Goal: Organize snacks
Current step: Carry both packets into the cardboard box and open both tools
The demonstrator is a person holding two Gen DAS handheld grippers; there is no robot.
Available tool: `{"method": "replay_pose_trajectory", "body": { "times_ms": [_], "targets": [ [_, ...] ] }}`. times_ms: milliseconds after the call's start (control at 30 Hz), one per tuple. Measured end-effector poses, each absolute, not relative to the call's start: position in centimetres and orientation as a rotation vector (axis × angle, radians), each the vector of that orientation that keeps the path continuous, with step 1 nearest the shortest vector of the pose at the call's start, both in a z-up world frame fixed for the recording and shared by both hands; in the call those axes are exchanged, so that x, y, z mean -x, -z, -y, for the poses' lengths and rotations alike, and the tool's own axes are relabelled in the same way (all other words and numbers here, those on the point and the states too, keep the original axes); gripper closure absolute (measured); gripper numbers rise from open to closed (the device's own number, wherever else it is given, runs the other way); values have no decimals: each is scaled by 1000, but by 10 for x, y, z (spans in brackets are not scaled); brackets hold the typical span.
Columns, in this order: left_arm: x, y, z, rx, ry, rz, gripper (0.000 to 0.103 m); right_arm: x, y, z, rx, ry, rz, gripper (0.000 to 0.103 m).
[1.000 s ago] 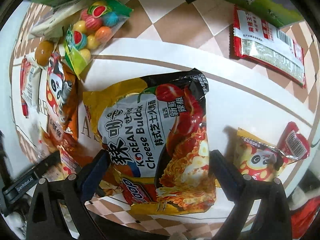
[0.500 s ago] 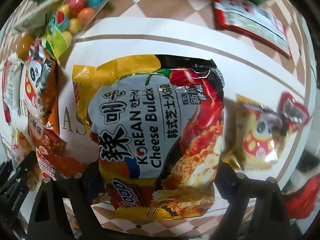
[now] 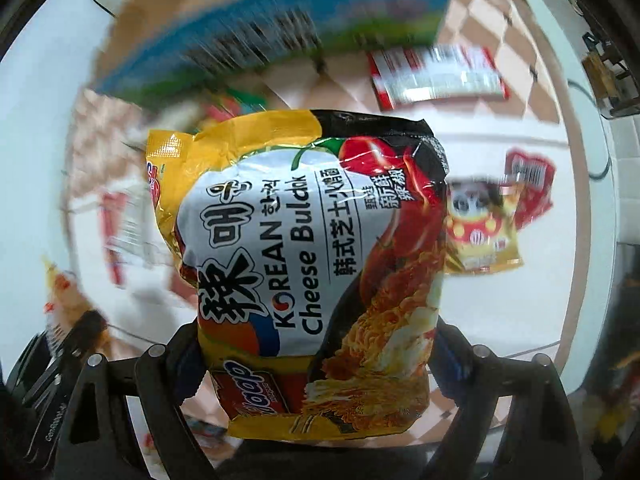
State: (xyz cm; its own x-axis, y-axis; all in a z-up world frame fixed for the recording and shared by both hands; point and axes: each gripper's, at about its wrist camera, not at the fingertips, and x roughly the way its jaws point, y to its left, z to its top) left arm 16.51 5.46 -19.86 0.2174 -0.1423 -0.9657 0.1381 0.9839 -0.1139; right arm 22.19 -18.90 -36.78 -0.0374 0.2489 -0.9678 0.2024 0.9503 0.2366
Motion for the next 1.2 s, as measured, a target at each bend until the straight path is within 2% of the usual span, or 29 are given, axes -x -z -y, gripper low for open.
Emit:
{"method": "replay_pose_trajectory", "body": {
  "times_ms": [267, 433, 767, 1000, 1200],
  "targets": [
    [-292, 149, -9, -10, 298, -1295, 64, -313, 263, 207, -401, -122, -1463, 10],
    [-380, 159, 0, -11, 283, -1320, 64, -389, 240, 235, -374, -116, -1424, 10],
    [-483, 220, 36, -12, 322, -1466, 64, -520, 312, 244, -289, -102, -1511, 10],
    [-510, 256, 51, -30, 315, -1549, 64, -566, 358, 236, -239, -94, -1576, 10],
    [-514, 266, 61, -52, 306, -1571, 63, -585, 370, 228, -256, -78, -1608, 10]
  ]
}}
